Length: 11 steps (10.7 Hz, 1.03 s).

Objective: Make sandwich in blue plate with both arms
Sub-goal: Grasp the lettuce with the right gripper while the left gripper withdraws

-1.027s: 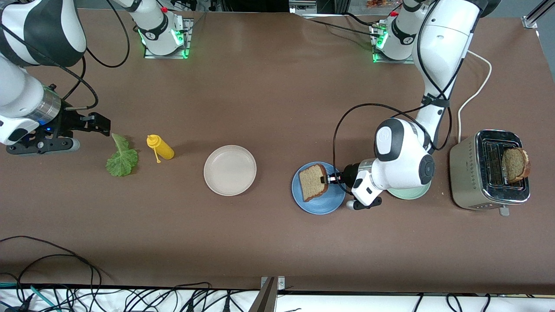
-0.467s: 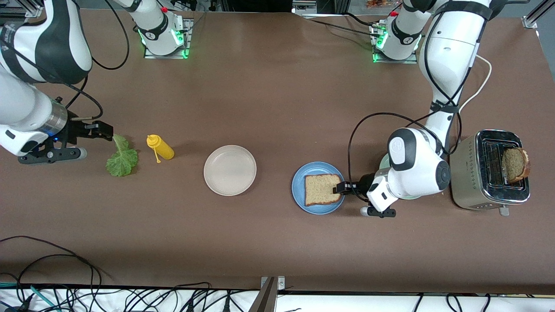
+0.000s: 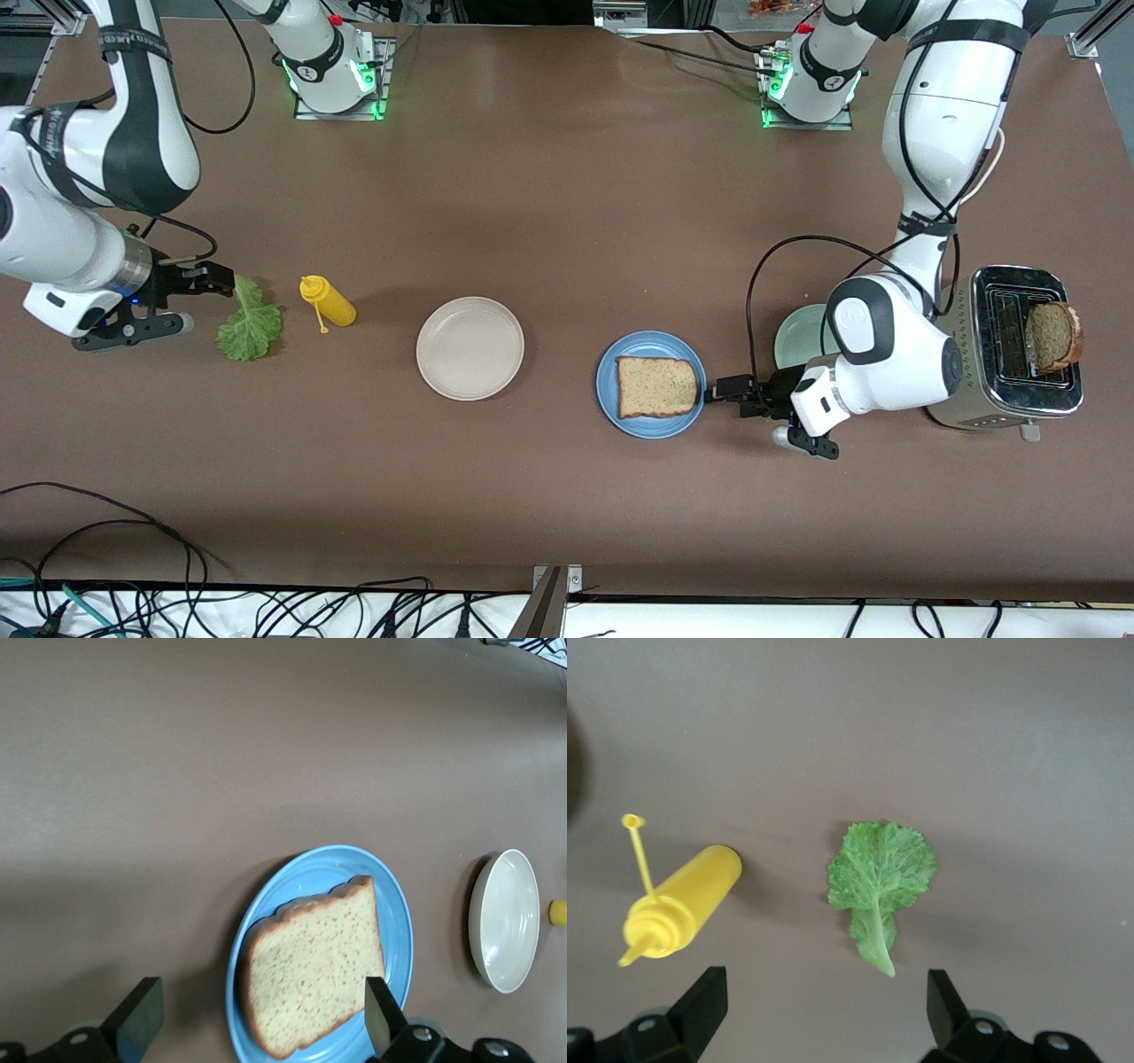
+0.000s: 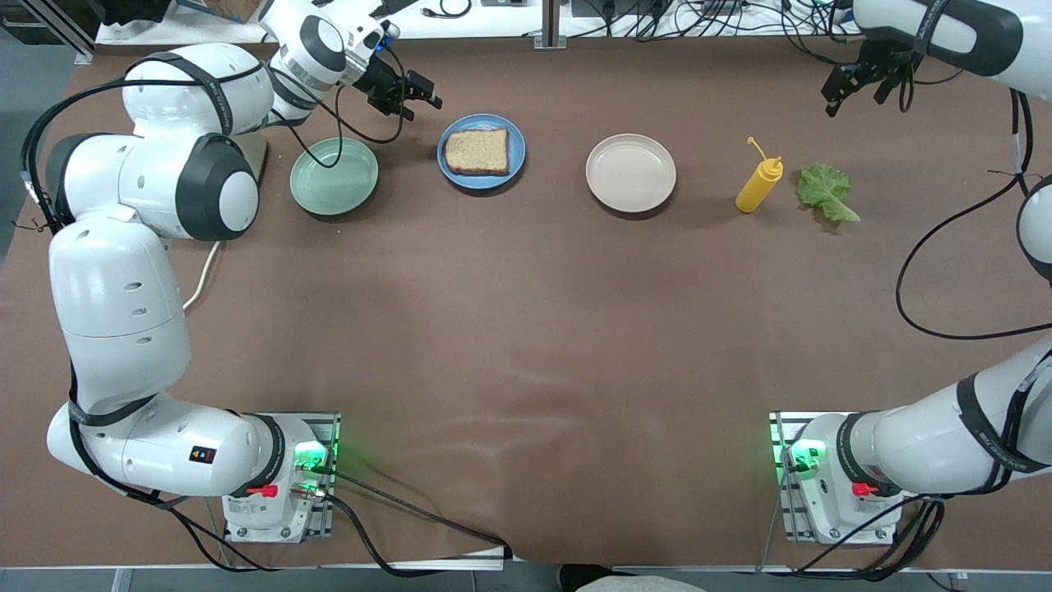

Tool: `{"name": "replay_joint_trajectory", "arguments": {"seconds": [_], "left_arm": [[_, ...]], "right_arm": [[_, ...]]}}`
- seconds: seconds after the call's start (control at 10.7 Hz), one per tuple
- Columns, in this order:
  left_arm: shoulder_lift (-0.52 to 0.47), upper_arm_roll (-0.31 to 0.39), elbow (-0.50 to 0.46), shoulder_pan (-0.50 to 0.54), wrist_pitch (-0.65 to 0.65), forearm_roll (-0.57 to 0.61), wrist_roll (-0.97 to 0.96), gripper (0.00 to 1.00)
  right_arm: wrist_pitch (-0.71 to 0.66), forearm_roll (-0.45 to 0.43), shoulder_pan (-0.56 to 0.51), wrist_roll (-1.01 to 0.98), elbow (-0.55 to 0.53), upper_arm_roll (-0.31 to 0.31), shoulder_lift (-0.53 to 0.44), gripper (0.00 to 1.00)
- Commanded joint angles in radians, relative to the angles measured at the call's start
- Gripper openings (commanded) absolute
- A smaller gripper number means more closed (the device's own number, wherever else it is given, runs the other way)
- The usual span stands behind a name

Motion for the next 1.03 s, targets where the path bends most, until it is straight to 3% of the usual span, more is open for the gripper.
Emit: {"name": "replay_joint_trajectory", "arguments": {"seconds": [0.0, 0.47, 0.75, 0.93], "left_arm": [[-0.061, 0.035, -0.029, 0.019, -0.090, 0.029, 0.035, 1.00], [-0.193, 0.013, -0.042, 0.200, -0.335, 0.311, 0.032, 1.00], [-0.279, -0.106, -0.033, 0.368, -0.458, 0.508, 0.000, 1.00], [-0.371, -0.116, -0.035, 0.366, -0.540, 0.615, -0.139, 1.00]], "right_arm": [[0.157, -0.007, -0.037, -0.104, -0.151, 0.004, -0.005, 1.00], [0.292, -0.003, -0.101, -0.245, -0.227, 0.004, 0.119, 1.00], [0.292, 0.003, -0.147, -0.316, -0.236, 0.006, 0.196, 1.00], [0.288, 0.006, -0.157, -0.325, -0.237, 0.006, 0.219, 1.00]]}}
